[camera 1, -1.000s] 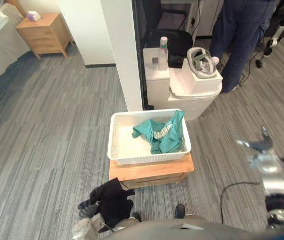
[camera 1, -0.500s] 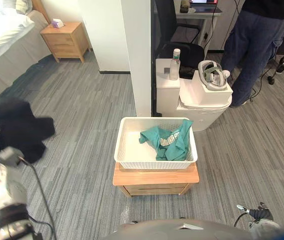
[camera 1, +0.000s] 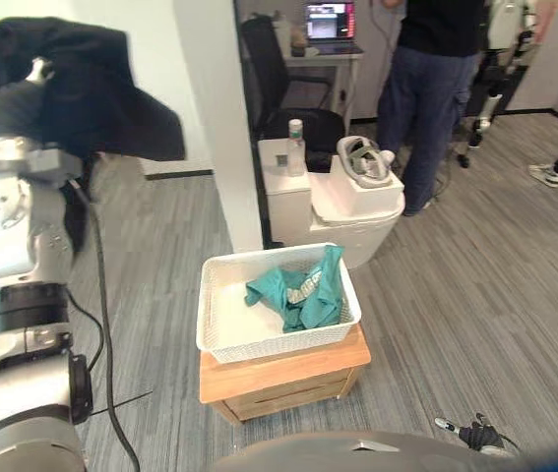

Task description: Tidy the bed and pick cloth on bed and put in laundry

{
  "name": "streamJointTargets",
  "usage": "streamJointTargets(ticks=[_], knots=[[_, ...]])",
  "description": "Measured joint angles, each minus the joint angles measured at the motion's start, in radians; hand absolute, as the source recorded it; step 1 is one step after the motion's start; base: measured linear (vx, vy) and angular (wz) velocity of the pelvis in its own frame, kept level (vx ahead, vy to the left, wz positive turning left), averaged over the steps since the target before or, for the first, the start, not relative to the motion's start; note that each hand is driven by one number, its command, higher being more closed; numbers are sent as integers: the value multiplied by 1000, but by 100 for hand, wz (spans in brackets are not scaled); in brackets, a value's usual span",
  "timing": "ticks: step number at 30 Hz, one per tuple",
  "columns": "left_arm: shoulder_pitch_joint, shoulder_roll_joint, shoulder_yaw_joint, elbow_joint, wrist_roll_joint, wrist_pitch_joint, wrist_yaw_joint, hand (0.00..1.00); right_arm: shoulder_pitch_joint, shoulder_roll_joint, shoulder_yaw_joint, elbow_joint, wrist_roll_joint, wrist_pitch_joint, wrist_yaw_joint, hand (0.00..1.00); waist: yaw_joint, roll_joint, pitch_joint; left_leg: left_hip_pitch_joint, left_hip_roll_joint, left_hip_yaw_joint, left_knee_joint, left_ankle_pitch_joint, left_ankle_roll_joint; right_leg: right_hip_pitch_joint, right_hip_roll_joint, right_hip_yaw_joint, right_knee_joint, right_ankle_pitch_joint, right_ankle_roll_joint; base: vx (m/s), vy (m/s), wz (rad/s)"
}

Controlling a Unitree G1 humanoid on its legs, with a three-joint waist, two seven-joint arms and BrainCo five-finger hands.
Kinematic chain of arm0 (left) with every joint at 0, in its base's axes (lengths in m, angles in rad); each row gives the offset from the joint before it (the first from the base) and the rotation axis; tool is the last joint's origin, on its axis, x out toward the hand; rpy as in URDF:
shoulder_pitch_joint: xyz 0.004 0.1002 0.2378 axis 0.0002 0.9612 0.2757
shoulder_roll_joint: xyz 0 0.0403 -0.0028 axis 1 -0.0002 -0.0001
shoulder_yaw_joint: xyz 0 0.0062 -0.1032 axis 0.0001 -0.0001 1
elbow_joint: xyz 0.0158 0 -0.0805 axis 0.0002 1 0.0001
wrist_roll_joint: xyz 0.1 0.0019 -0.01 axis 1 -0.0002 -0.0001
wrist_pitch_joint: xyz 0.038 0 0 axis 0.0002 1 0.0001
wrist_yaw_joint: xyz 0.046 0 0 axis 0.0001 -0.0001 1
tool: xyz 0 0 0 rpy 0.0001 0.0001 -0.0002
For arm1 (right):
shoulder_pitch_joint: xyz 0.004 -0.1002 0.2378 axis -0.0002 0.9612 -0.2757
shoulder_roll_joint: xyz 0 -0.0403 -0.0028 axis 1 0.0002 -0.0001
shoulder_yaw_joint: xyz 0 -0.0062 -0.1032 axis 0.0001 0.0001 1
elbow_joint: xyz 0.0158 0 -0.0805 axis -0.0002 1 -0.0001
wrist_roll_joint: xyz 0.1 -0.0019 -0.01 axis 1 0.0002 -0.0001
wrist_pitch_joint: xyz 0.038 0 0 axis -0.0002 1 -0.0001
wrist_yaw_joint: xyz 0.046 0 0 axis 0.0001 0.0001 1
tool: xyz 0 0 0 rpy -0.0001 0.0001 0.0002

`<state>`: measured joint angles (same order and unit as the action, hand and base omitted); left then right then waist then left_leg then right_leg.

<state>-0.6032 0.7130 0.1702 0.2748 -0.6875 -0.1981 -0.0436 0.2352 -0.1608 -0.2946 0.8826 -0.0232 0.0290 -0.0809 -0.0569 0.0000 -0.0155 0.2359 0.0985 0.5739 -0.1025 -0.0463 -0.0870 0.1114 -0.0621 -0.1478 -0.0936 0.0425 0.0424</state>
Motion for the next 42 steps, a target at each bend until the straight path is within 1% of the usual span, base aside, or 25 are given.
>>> streamJointTargets(ticks=[1, 3, 6, 9, 10, 11, 12, 13, 15, 16, 17, 19, 20, 22, 23, 25, 27, 30, 32, 34, 37, 39, 41, 42], knots=[[-23, -15, -25, -6, 0, 0, 2, 100, 0, 6, 1, -1, 0, 0, 0, 0, -8, 0, 0, 3, 1, 6, 0, -3, 0, 0, 1, 4, 0, 0, 0, -19, -17, -24], [-54, -45, -64, -30, 0, 4, 6, 100, -1, 19, 7, -2, 0, 0, 1, 0, -7, 1, 0, 15, 3, 28, 0, -9, -5, 0, 7, 30, 0, 1, -1, -16, -18, -31], [-94, -93, -139, -52, 1, 18, 11, 100, -2, 46, 15, -2, 0, 1, 2, 0, -11, 16, 6, 29, 7, 58, 0, -19, -9, 1, 13, 53, 1, 1, -1, -19, -21, -28], [-111, -171, -219, -50, 14, 38, 9, 100, -5, 58, 31, -6, 0, 2, 2, 0, -18, 28, 15, 43, 10, 101, 8, -32, -13, 0, 18, 83, 6, 1, -1, -17, -10, -25], [-111, -187, -234, -43, 15, 40, 9, 100, -4, 62, 31, -10, 0, 2, 2, 0, -19, 28, 17, 46, 10, 108, 12, -36, -15, 0, 19, 89, 6, 1, -1, -30, -6, -27], [-111, -217, -263, -23, 30, 44, 8, 100, -3, 72, 32, -18, 0, 2, 2, 0, -20, 28, 19, 46, 12, 113, 20, -42, -16, -1, 19, 96, 8, 1, -1, -42, -12, -21], [-110, -246, -293, -3, 44, 56, 6, 100, -3, 79, 34, -24, 0, 2, 2, 0, -31, 25, 22, 49, 12, 121, 20, -44, -18, -3, 20, 104, 10, 1, -1, -34, -14, -21], [-108, -270, -313, 13, 51, 65, 4, 100, -5, 83, 40, -24, 0, 2, 2, 0, -34, 23, 29, 57, 12, 130, 19, -45, -19, -3, 22, 108, 14, 1, -1, -41, -18, -20], [-69, -321, -334, 24, 67, 84, -6, 100, -6, 84, 54, -25, 0, 2, 2, 0, -42, 25, 34, 63, 13, 138, 19, -46, -22, -7, 26, 110, 24, 0, -2, -42, -17, -17], [-32, -363, -342, 24, 93, 92, -19, 100, -4, 84, 54, -25, 0, 3, 2, 0, -44, 26, 35, 62, 13, 152, 19, -48, -24, -17, 27, 119, 30, 0, -2, -30, -9, -18], [-12, -384, -347, 24, 105, 99, -24, 100, -3, 84, 54, -25, 0, 3, 2, 0, -44, 27, 36, 62, 13, 159, 20, -48, -24, -20, 29, 126, 32, 0, -2, -29, -3, -24], [76, -456, -382, 24, 179, 137, -39, 100, 5, 85, 54, -25, 0, 7, 1, 0, -48, 25, 43, 65, 12, 166, 21, -48, -24, -23, 31, 136, 33, 0, -2, -38, -11, -13], [92, -468, -390, 24, 197, 147, -43, 100, 6, 85, 54, -25, 0, 8, 0, 0, -48, 25, 47, 66, 12, 167, 21, -48, -24, -23, 31, 136, 34, 0, -2, -52, -15, -4], [167, -510, -420, 27, 254, 192, -63, 100, 8, 90, 54, -24, 0, 8, -2, 0, -49, 27, 62, 66, 12, 170, 19, -49, -25, -27, 31, 137, 38, 0, -2, -72, -9, -5], [182, -515, -429, 29, 269, 198, -65, 100, 8, 93, 53, -23, 0, 8, -3, 0, -49, 26, 62, 65, 12, 170, 18, -49, -25, -28, 31, 138, 38, -1, -2, -78, -12, -4], [230, -533, -449, 49, 309, 226, -75, 100, 17, 108, 52, -21, 1, 9, -5, 0, -48, 23, 64, 65, 12, 170, 17, -49, -25, -28, 32, 141, 39, -2, -2, -73, -12, -1], [259, -548, -449, 64, 319, 237, -81, 100, 18, 108, 52, -21, 1, 10, -5, 0, -48, 23, 64, 64, 12, 169, 16, -49, -25, -30, 32, 143, 40, -2, -2, -61, -2, -1], [333, -560, -449, 64, 326, 240, -82, 100, 25, 110, 52, -20, 0, 10, -5, 0, -47, 19, 67, 63, 11, 166, 13, -47, -22, -32, 32, 143, 41, -2, -2, -65, -2, 2], [381, -568, -447, 57, 354, 240, -81, 100, 39, 110, 51, -17, 0, 9, -8, 0, -41, 17, 68, 62, 8, 156, 2, -41, -19, -32, 31, 136, 41, -3, -1, -59, -2, 9], [434, -565, -444, 21, 358, 240, -78, 100, 39, 109, 50, -4, 0, 6, -13, 0, -37, 16, 69, 62, 7, 155, 2, -41, -19, -32, 30, 136, 41, -4, 2, -46, 3, 5], [502, -541, -440, -24, 365, 239, -55, 100, 38, 107, 63, 4, -1, 0, -18, 0, -35, 14, 70, 63, 5, 145, 4, -37, -16, -32, 26, 125, 54, -15, 7, -44, -1, 10], [518, -523, -413, -24, 359, 239, -26, 100, 38, 103, 78, 5, -1, -5, -21, 0, -35, 13, 70, 61, 6, 128, 6, -35, -13, -31, 23, 104, 63, -20, 9, -37, -1, 19], [519, -502, -368, -25, 332, 239, 3, 100, 38, 100, 98, 9, -1, -9, -28, 0, -30, 8, 69, 60, 6, 122, 6, -34, -11, -31, 22, 97, 67, -24, 8, -42, 8, 12], [519, -486, -337, -26, 295, 239, 24, 100, 36, 98, 110, 9, -1, -9, -32, 0, -28, 5, 68, 58, 5, 114, 3, -32, -11, -30, 20, 88, 69, -30, 7, -47, 6, 18]])
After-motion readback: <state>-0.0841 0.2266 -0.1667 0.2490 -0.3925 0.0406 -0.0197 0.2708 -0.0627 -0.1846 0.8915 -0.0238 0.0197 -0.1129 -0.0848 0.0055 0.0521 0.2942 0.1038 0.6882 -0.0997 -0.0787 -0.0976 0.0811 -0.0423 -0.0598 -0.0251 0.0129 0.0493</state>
